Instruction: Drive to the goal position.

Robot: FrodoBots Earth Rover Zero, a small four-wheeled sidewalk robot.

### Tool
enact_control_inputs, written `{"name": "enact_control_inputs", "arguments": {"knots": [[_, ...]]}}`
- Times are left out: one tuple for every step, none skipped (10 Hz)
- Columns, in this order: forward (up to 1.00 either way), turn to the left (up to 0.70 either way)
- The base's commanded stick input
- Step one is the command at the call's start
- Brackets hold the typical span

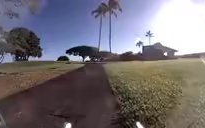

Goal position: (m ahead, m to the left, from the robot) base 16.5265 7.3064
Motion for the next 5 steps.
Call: {"name": "enact_control_inputs", "arguments": {"knots": [[0.70,0.00],[0.70,0.00],[0.70,0.00],[0.70,0.00],[0.70,0.00]]}}
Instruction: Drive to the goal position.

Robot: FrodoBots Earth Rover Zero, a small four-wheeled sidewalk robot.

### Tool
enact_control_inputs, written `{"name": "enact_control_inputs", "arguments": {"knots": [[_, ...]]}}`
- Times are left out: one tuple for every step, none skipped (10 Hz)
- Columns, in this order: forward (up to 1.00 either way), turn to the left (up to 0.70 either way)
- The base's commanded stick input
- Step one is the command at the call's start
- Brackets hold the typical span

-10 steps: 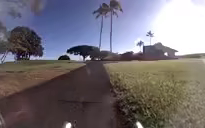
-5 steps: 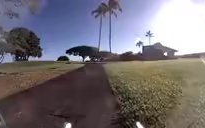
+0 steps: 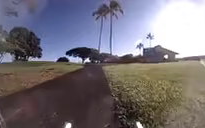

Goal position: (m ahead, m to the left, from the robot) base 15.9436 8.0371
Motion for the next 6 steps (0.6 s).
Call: {"name": "enact_control_inputs", "arguments": {"knots": [[0.70,0.00],[0.70,0.00],[0.70,0.00],[0.70,0.00],[0.70,0.00],[0.70,0.02]]}}
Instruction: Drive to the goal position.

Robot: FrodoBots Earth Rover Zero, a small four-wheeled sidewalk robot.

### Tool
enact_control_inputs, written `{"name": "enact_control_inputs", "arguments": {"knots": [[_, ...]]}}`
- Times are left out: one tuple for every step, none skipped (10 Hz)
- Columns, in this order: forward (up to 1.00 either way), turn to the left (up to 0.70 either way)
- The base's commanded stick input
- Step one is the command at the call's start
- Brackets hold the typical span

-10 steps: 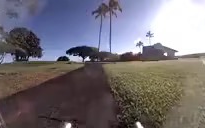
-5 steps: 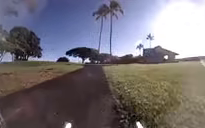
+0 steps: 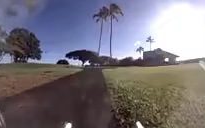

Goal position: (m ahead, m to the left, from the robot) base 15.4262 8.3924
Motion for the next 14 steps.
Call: {"name": "enact_control_inputs", "arguments": {"knots": [[0.70,0.13],[0.70,0.14],[0.70,0.14],[0.70,0.14],[0.70,0.14],[0.70,0.14],[0.70,0.14],[0.70,0.14],[0.70,0.14],[0.70,0.14],[0.70,0.14],[0.70,0.14],[0.70,0.14],[0.70,0.14]]}}
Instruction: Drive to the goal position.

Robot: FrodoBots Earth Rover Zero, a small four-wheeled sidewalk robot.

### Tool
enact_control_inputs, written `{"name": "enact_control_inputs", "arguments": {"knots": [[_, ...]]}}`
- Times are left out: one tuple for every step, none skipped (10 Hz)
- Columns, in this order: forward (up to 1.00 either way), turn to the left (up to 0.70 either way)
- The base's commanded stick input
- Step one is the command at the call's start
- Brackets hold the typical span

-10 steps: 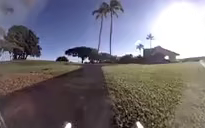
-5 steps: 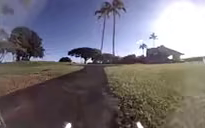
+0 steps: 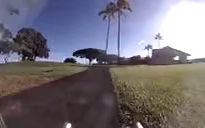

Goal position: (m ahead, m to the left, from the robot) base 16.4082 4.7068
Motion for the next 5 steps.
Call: {"name": "enact_control_inputs", "arguments": {"knots": [[0.70,0.14],[0.70,0.07],[0.70,0.01],[0.70,0.01],[0.70,0.01]]}}
